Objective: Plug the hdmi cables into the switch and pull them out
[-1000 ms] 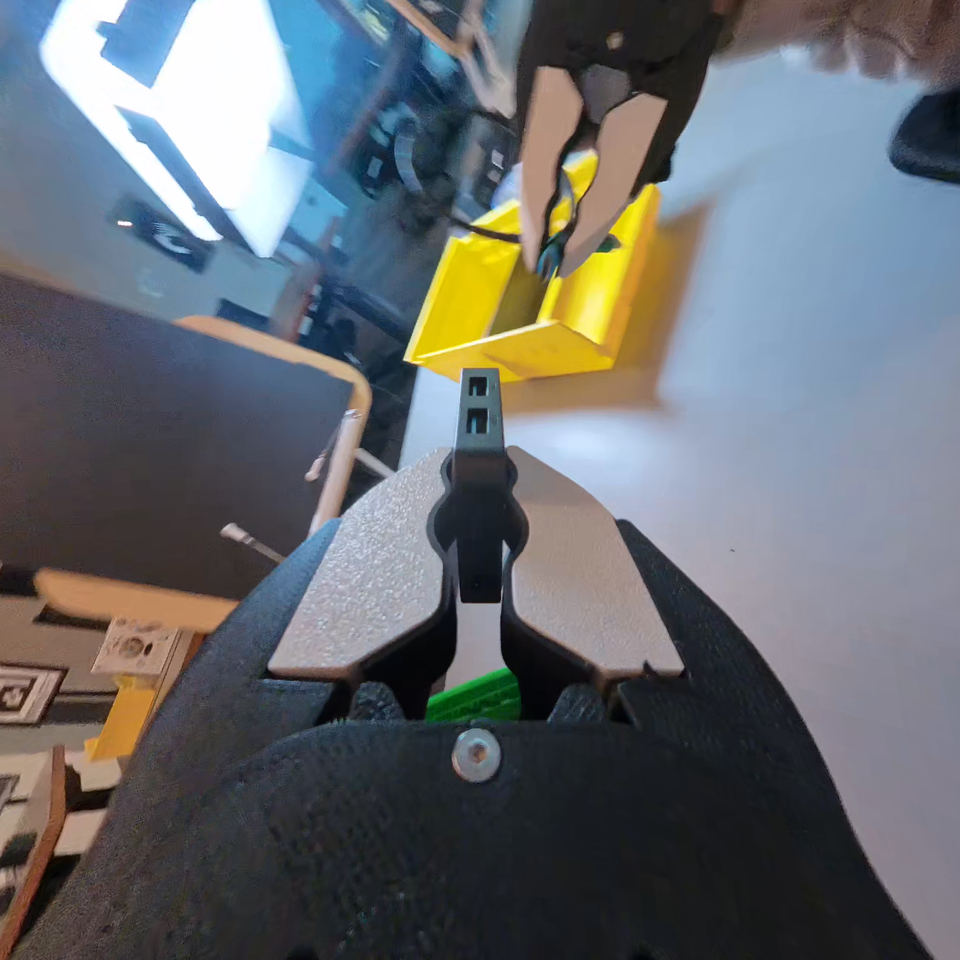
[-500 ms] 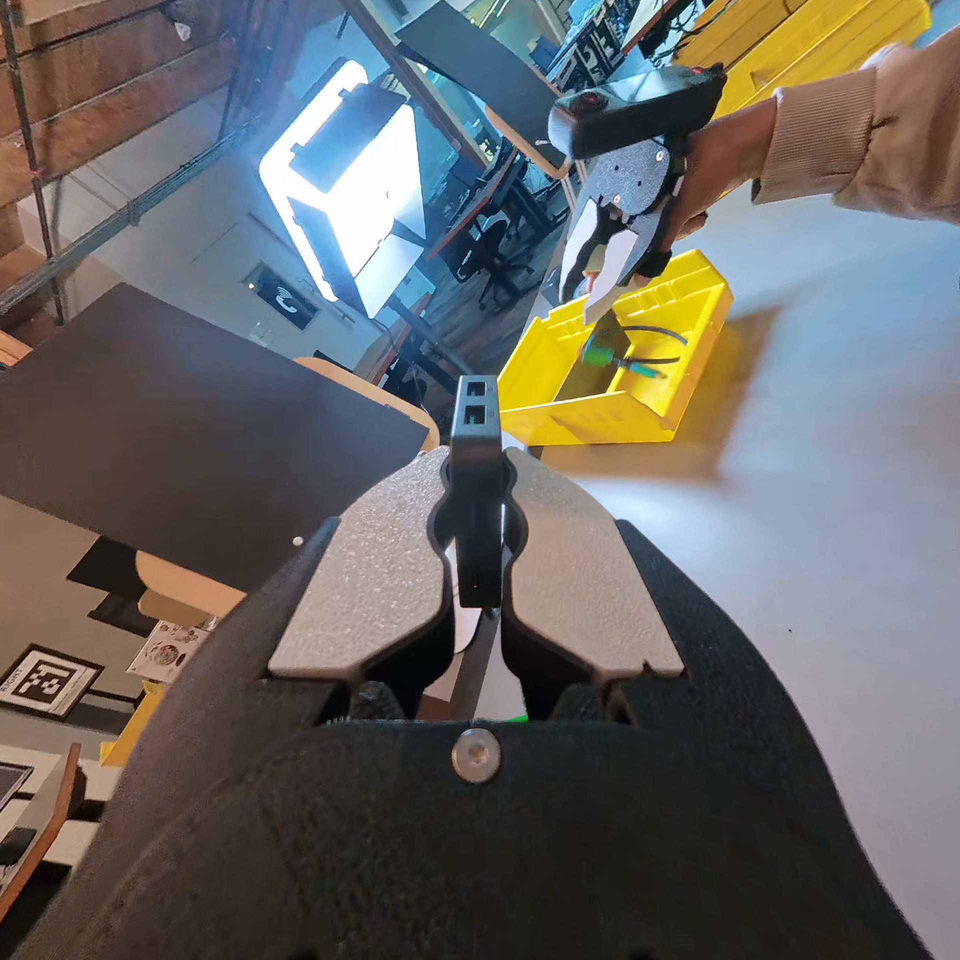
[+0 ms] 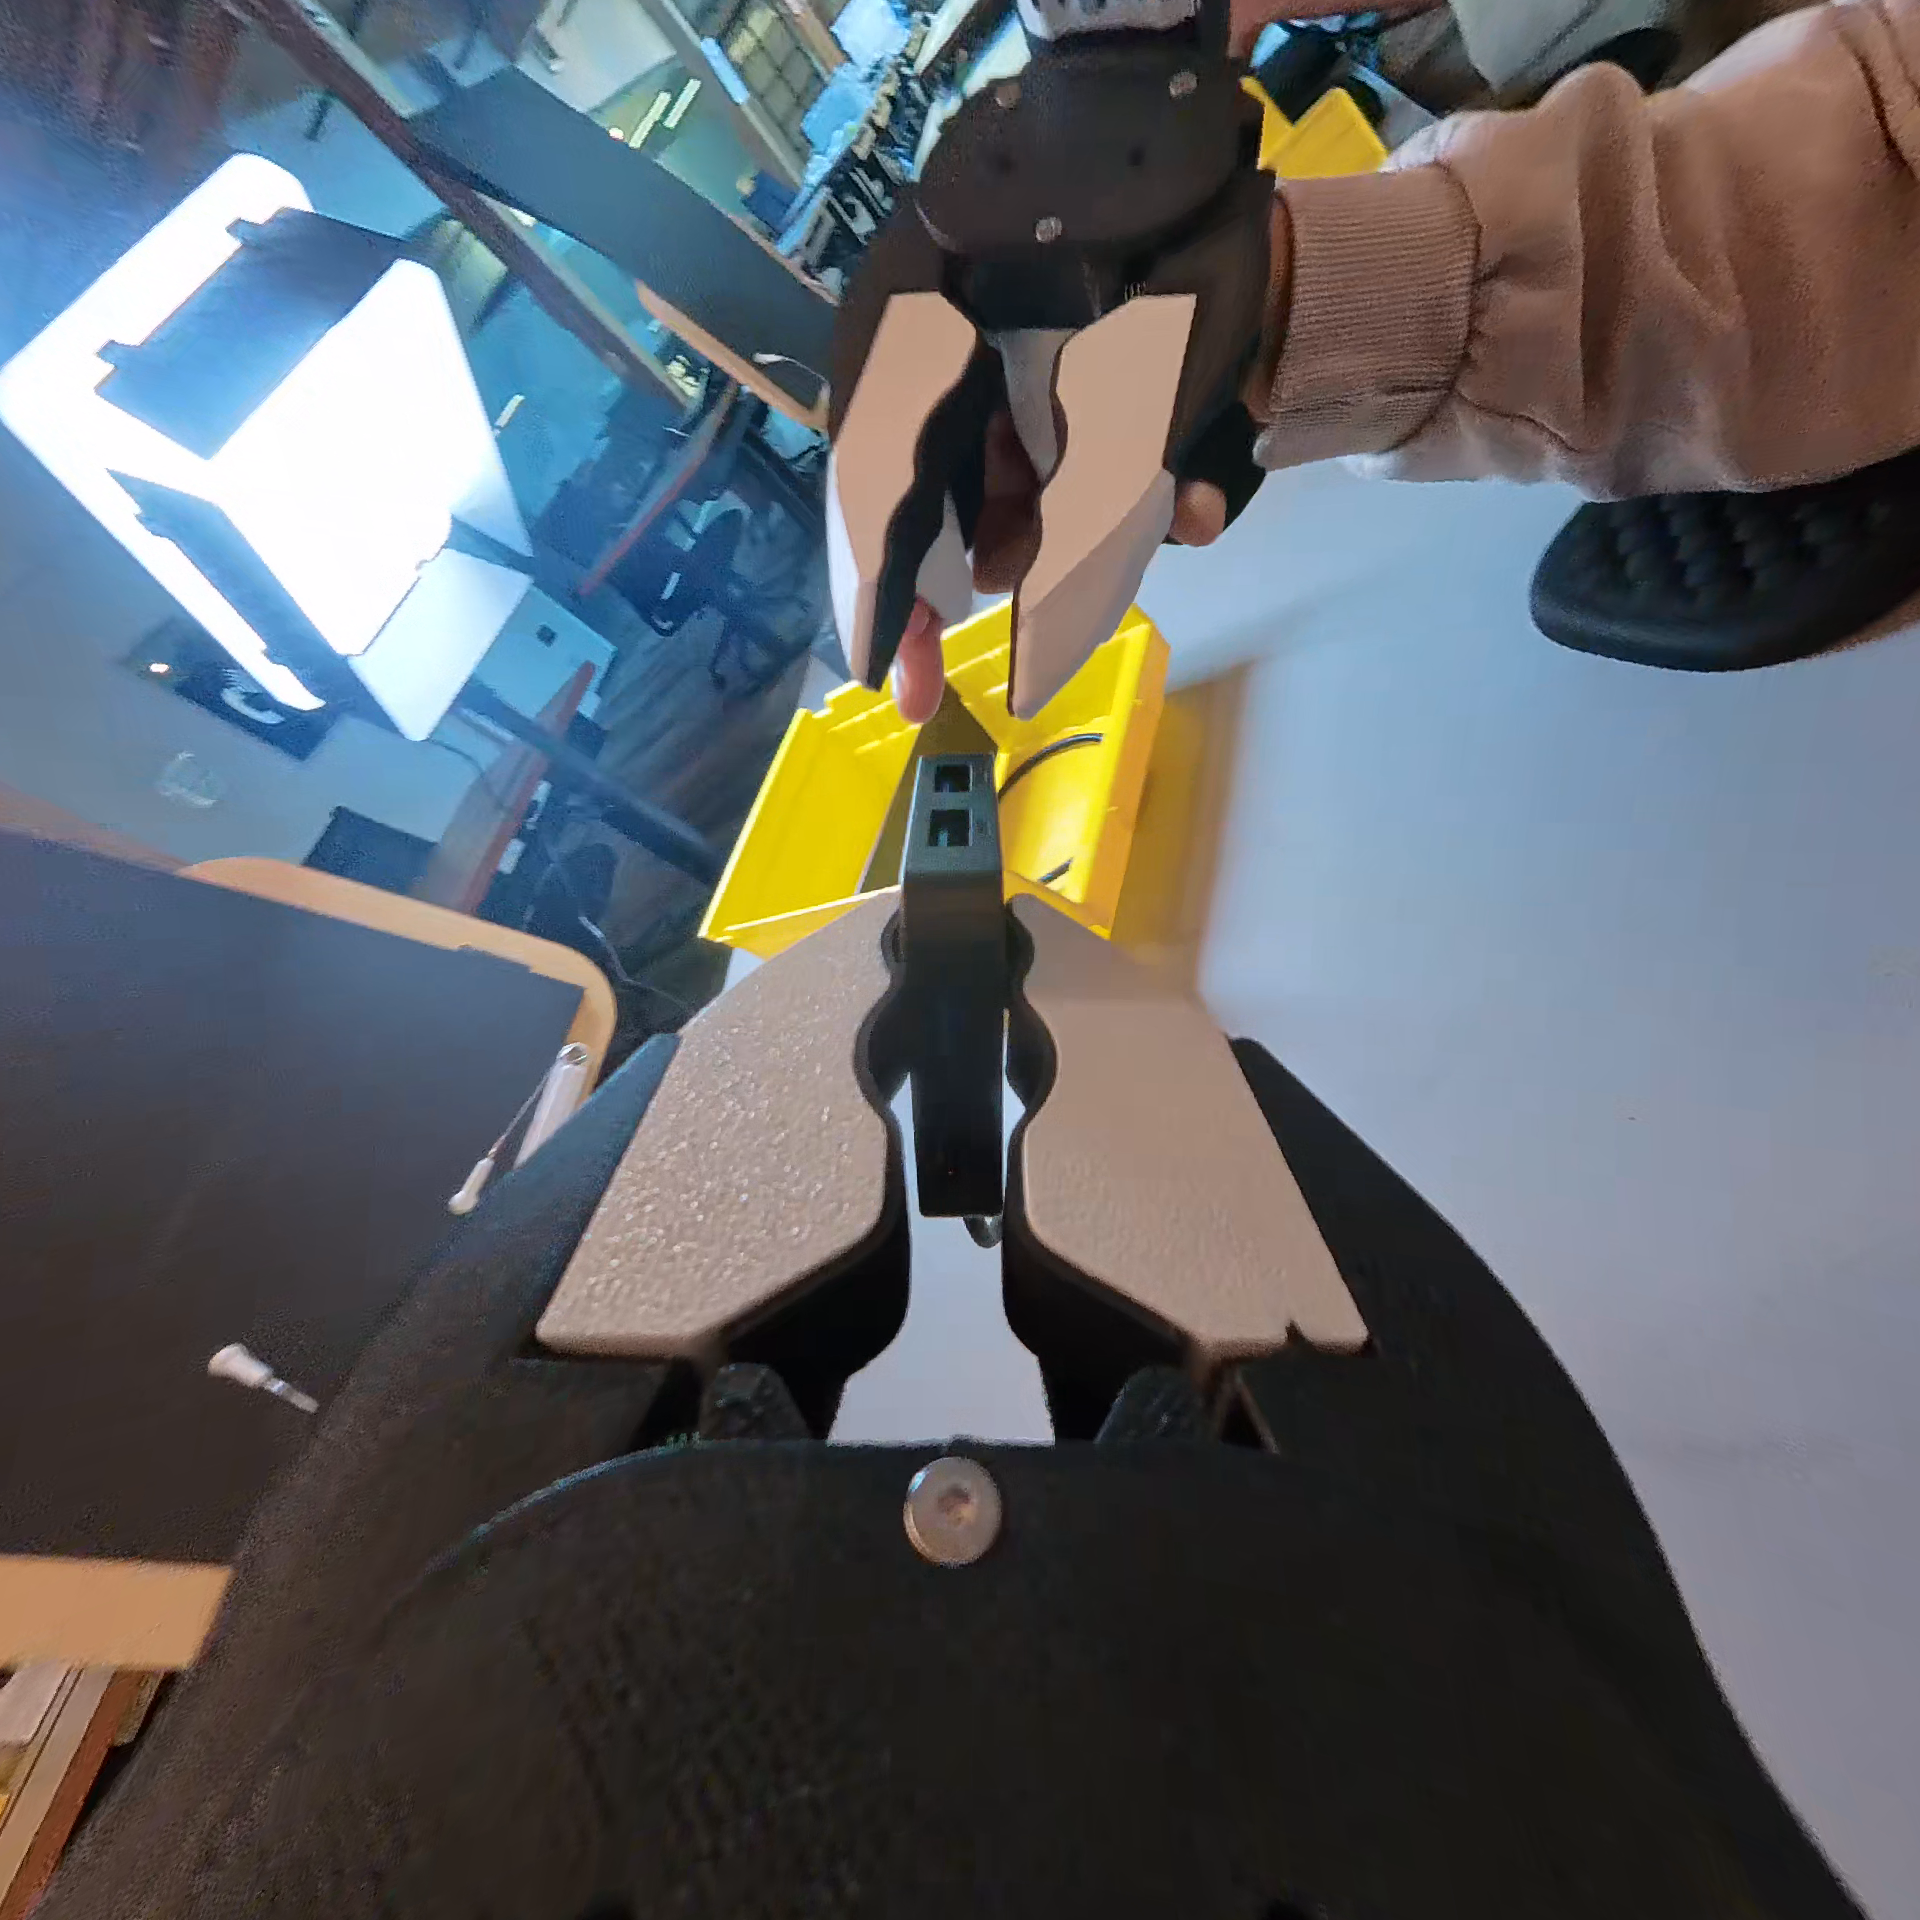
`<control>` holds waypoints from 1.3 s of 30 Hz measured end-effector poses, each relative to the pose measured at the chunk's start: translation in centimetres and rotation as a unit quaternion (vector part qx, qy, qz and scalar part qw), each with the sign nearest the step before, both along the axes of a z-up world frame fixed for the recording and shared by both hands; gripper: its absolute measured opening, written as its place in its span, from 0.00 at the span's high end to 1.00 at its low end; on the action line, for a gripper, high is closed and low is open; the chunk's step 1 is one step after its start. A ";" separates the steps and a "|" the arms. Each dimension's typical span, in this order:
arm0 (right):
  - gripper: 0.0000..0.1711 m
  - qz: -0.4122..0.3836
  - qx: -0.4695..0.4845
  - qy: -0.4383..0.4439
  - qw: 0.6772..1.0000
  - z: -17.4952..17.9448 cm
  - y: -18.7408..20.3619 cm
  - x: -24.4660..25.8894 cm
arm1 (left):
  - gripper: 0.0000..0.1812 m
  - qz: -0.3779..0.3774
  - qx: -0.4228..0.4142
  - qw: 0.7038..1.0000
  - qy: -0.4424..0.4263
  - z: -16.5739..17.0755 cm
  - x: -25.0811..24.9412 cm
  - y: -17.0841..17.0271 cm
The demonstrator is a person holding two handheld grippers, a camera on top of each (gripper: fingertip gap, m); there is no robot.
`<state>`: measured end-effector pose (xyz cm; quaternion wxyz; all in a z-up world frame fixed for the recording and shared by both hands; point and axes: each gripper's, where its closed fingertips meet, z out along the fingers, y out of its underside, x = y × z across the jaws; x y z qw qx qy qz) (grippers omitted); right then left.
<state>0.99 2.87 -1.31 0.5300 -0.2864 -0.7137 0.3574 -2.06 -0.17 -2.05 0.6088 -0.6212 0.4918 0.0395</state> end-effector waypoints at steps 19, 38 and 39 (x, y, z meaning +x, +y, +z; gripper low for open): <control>0.92 -0.373 0.224 -0.113 0.893 -2.3 27.5 1.0 | 0.94 0.217 0.086 0.954 -0.190 6.1 -12.9 0.4; 0.86 -0.291 -0.033 -0.031 0.956 -2.5 19.3 -0.6 | 0.79 0.522 -0.228 0.820 -0.062 -9.8 -30.9 -5.8; 0.86 -0.286 -0.021 -0.018 0.958 -1.8 17.9 -0.3 | 0.76 0.521 -0.257 0.813 -0.041 -11.1 -30.9 -6.0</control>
